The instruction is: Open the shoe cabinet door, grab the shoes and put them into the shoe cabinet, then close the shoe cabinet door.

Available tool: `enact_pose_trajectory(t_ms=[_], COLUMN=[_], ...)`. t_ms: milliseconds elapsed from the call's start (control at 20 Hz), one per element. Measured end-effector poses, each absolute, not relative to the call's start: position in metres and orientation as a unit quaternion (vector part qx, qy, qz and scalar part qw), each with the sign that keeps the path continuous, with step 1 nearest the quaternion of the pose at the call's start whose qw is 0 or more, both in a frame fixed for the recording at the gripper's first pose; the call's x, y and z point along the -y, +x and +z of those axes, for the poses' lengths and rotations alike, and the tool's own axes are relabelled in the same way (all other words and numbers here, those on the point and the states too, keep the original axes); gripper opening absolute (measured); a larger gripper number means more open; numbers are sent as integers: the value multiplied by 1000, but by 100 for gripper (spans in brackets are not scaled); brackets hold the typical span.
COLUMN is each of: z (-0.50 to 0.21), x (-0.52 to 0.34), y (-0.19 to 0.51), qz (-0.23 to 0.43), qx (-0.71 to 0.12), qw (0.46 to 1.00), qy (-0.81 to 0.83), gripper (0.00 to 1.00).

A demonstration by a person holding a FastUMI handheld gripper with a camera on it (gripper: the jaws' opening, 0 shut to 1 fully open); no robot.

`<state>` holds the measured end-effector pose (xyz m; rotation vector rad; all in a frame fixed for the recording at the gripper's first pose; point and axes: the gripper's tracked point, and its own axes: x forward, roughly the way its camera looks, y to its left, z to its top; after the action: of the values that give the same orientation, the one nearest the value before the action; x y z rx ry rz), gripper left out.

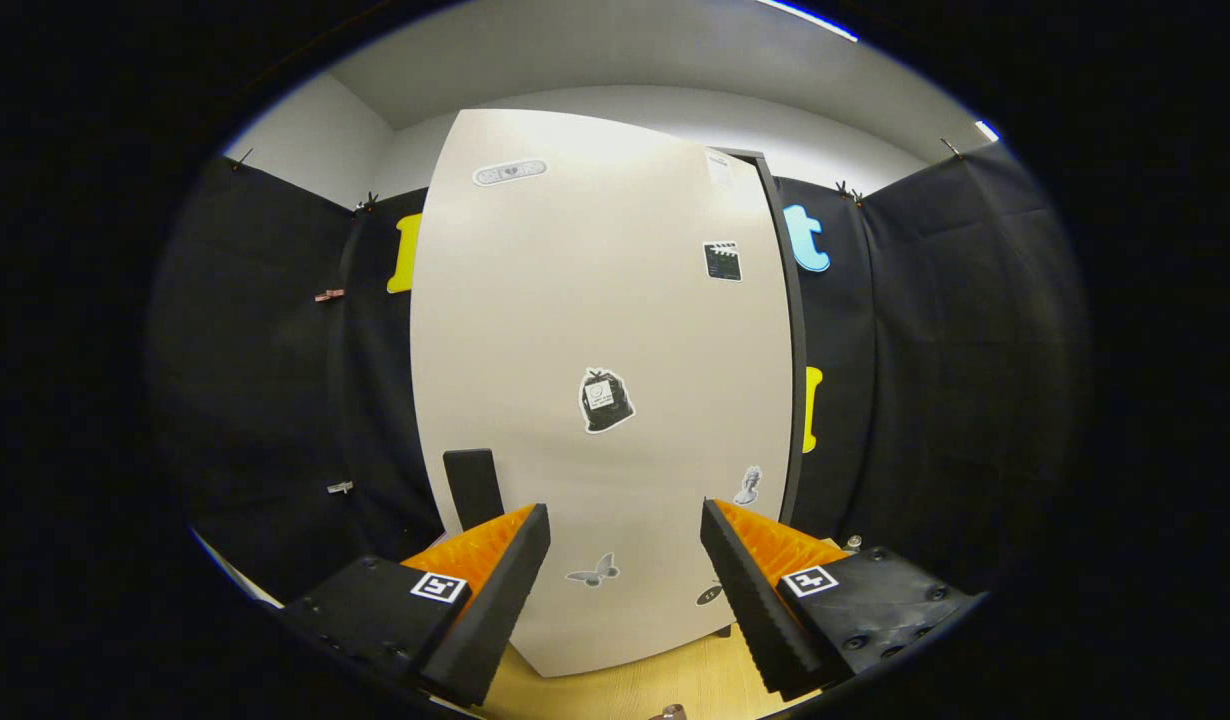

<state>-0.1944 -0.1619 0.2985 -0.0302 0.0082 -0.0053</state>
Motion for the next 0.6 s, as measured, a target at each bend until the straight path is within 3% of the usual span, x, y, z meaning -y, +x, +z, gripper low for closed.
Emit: enact_pose_trajectory(t_ms=[600], z=[302], x=[162], y=[-207], qz=[-4], qx=[-5], qw=[1000], qy=[-15], gripper=[98])
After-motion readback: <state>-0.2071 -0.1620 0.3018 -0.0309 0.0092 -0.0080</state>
